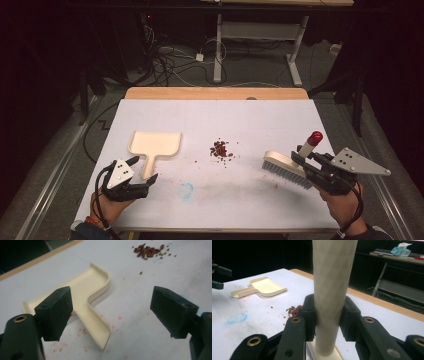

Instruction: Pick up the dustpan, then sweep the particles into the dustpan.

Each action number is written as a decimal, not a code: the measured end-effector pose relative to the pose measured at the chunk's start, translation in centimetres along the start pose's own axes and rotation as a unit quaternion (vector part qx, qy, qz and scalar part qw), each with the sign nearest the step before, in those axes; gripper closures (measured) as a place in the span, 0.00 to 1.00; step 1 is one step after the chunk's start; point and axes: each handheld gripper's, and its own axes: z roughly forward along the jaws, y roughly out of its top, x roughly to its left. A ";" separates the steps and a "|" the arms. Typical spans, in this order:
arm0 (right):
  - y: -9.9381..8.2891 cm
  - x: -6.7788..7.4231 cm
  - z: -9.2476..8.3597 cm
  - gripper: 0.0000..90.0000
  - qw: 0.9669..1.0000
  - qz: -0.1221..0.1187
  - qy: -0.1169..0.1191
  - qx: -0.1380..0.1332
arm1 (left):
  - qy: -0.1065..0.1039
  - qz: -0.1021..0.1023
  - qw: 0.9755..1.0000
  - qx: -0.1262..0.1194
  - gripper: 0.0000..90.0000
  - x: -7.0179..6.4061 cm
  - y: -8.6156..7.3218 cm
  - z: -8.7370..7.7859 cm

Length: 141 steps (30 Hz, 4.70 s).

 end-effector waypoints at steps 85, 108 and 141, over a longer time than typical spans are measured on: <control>2.9 -3.4 12.8 0.78 0.998 0.002 -0.046 0.033 | -0.036 -0.019 0.981 0.191 0.71 4.3 1.4 2.1; 3.1 -3.1 15.3 0.78 0.998 0.033 -0.053 0.028 | -0.088 0.042 0.974 0.205 0.71 1.3 2.7 2.2; 1.8 4.5 20.9 0.78 0.998 0.006 -0.061 0.020 | -0.117 0.047 0.971 0.202 0.70 -0.8 3.7 4.8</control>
